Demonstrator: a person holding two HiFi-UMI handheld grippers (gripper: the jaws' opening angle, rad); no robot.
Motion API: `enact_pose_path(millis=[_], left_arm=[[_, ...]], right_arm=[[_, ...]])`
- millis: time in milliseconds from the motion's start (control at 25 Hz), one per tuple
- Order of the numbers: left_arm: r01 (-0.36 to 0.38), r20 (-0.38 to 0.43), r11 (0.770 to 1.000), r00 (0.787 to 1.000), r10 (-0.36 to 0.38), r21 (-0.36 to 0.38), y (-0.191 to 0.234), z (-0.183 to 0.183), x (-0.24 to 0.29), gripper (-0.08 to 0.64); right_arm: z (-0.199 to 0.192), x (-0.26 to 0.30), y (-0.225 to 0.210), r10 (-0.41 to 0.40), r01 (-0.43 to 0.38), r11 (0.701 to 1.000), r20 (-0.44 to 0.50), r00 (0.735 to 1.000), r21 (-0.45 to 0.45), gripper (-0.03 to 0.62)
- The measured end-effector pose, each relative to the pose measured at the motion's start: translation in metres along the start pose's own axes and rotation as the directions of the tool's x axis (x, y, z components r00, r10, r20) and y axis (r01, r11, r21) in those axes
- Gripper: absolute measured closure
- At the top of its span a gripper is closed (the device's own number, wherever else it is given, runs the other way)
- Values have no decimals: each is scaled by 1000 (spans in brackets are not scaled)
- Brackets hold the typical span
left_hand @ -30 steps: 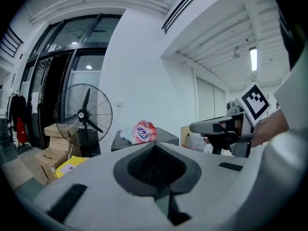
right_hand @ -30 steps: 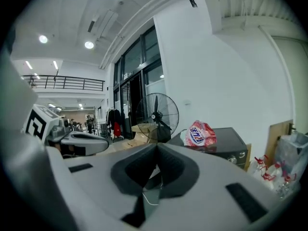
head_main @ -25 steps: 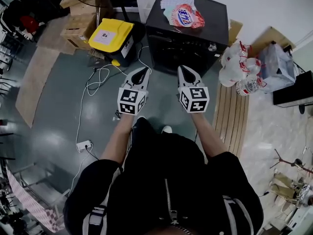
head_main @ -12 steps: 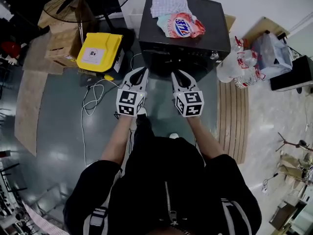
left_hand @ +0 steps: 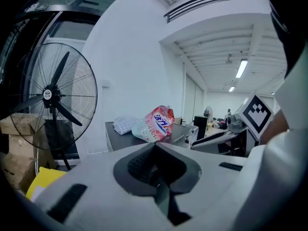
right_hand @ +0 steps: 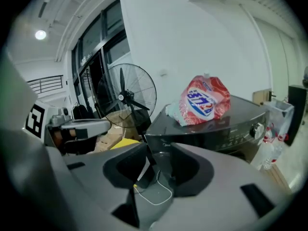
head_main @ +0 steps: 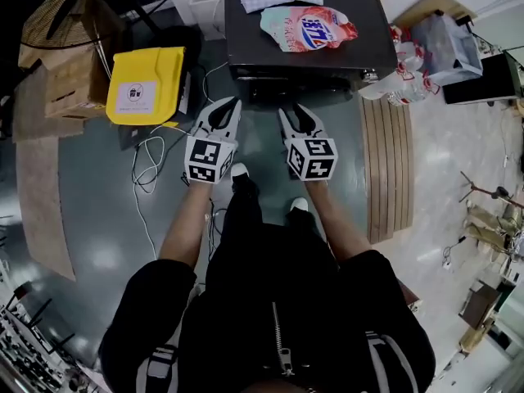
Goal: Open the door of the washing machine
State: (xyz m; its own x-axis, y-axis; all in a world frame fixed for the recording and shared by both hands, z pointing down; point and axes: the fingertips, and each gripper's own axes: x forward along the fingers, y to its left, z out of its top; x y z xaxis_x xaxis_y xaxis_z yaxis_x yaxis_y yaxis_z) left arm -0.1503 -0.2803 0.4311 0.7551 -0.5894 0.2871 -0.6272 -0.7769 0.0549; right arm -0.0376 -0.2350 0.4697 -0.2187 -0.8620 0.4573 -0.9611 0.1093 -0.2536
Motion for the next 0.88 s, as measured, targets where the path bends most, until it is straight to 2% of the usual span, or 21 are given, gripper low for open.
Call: enact_pose_path(millis=[120,280,480,560,640,720,880], left_arm=[[35,-34,999,999,-35,-7,17,-20,9,554],[73,-86,997,994,-74,-7,33,-50,21,554],[91,-116,995,989,-93,-28,57,-80,26,554],[98,-119,995,988,-101,-32,65,-87,30,555],[102,-118,994,987,-106,-43,73,-95,32,554],[109,-114,993,987,-114,-50,80,-102,34,554],[103,-126,992,986,-110,-67,99,-120,37,554]], right_arm=[[-23,27,-6,-64,67,996,-49,997,55,420],[-60,63,-19,-161,174,976,-100,982,134,397],[-107,110,-18,-199,230,962,-202,959,146,376],[-123,129,-21,-210,256,950,-237,948,181,368],[-141,145,-29,-237,308,916,-273,932,256,358],[-161,157,-42,-279,375,870,-307,910,320,347],[-193,183,-64,-327,458,807,-364,872,373,338]])
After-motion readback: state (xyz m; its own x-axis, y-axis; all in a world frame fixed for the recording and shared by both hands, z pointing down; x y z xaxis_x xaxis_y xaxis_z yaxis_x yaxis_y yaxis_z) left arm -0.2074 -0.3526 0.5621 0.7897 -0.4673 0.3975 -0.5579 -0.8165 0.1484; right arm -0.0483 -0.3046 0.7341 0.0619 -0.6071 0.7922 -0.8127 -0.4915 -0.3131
